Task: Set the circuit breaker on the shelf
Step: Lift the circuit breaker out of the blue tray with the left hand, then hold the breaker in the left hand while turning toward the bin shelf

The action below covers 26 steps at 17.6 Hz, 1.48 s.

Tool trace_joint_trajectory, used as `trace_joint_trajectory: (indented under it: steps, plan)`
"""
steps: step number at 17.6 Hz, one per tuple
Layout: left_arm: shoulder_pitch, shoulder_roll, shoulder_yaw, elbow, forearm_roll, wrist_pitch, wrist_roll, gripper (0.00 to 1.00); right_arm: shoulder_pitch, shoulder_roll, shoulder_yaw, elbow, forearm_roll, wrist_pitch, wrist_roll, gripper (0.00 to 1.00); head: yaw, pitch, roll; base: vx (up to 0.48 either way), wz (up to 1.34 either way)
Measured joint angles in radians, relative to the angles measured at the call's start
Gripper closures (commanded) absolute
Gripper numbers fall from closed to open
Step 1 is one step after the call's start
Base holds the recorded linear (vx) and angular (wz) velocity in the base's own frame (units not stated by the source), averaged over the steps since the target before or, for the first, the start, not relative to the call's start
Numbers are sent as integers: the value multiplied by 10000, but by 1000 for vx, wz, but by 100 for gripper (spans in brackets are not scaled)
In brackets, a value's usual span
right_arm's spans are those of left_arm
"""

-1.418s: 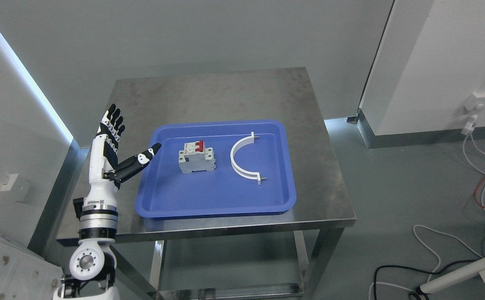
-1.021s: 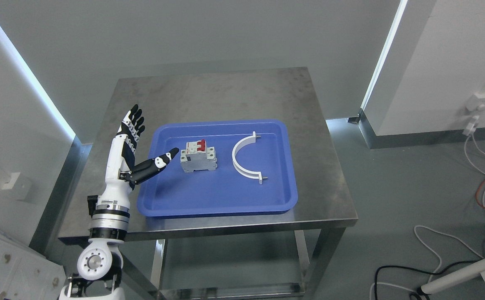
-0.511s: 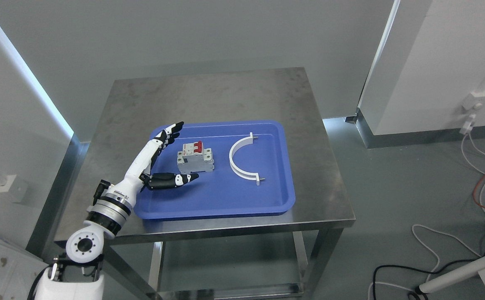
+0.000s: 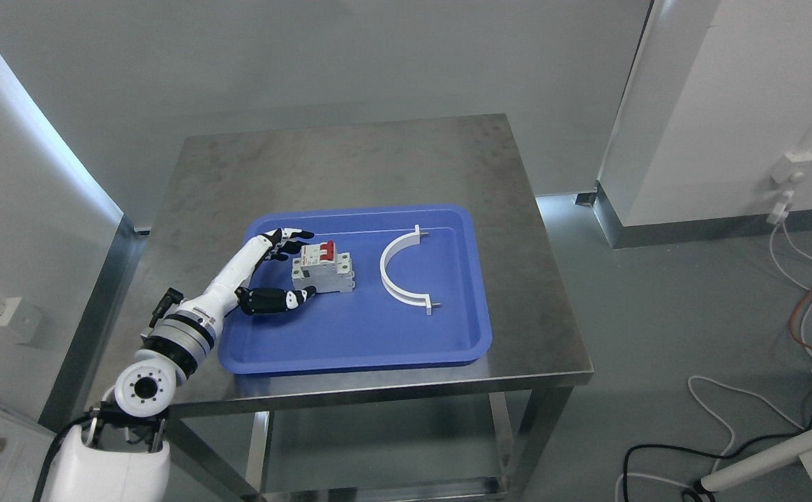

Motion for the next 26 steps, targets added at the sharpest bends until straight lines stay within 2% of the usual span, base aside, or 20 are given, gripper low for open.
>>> trace_joint_trajectory:
  steps: [1, 2, 5, 12, 15, 19, 22, 26]
  plan:
    - [-21, -9, -19, 23, -48, 2, -66, 76, 0, 0, 0, 0, 0, 0, 0, 0, 0, 0, 0, 13, -37]
    - [-40, -24, -33, 46, -94, 11, -150, 82, 0, 0, 0, 0, 0, 0, 0, 0, 0, 0, 0, 8, -31]
    - [-67, -78, 25, 93, -150, -47, -320, 90, 0, 0, 0, 0, 0, 0, 0, 0, 0, 0, 0, 6, -19]
    - [-610, -869, 1240, 163, 198, -1189, -129, 89, 0, 0, 0, 0, 0, 0, 2, 0, 0, 0, 0, 9, -13]
    - [-781, -1150, 1952, 163, 1077, -1765, 1436, 88, -1, 0, 0, 0, 0, 0, 15, 0, 0, 0, 0, 21, -83]
    - [-691, -1423, 2637, 129, 2031, -3086, 3378, 89, -2, 0, 0, 0, 0, 0, 40, 0, 0, 0, 0, -64, 88]
    - [-368, -1559, 2942, 6, 2378, -3641, 4016, 90, -2, 0, 0, 0, 0, 0, 26, 0, 0, 0, 0, -185, 150]
    - [8, -1690, 3159, -199, 2608, -3763, 4171, 90, 1, 0, 0, 0, -1, 0, 8, 0, 0, 0, 0, -320, 14]
